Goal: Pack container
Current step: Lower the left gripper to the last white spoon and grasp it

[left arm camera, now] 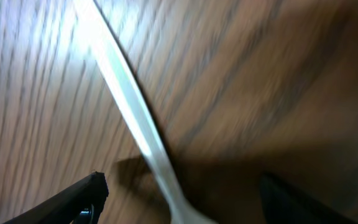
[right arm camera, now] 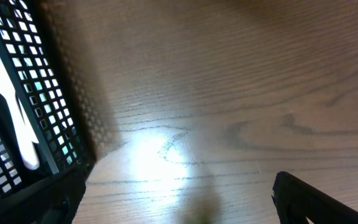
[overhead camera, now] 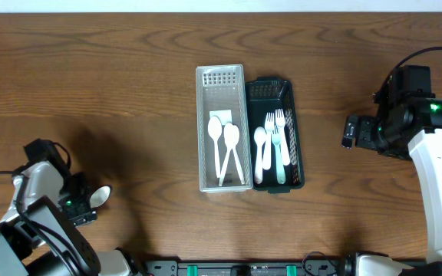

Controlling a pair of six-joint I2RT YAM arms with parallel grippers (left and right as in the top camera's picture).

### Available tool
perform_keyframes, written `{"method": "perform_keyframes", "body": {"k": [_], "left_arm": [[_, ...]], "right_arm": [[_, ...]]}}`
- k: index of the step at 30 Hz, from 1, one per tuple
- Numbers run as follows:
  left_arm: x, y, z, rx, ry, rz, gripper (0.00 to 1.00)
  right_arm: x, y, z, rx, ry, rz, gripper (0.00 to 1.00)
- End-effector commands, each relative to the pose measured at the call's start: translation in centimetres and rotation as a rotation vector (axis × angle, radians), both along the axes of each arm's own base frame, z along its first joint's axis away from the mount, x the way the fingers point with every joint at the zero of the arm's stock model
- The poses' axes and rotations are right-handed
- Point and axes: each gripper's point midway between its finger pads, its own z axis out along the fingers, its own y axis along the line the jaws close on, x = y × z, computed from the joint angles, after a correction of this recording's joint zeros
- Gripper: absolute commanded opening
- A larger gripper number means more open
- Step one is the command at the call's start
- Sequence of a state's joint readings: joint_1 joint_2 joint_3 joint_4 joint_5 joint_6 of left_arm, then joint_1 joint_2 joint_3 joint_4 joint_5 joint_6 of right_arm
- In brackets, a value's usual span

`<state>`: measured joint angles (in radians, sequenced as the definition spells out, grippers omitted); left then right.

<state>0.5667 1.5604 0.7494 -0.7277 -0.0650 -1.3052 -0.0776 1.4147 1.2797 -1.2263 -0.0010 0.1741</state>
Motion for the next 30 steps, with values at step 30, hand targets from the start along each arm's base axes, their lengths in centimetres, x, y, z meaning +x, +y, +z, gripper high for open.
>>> {"method": "perform_keyframes", "body": {"k": [30], "left_arm": [[1.3, -1.8, -1.7, 0.032, -0.041, -0.068, 0.52]], "right_arm": [[-0.5, -0.3, 0.0, -0.007, 0.017, 0.013, 0.99]]}}
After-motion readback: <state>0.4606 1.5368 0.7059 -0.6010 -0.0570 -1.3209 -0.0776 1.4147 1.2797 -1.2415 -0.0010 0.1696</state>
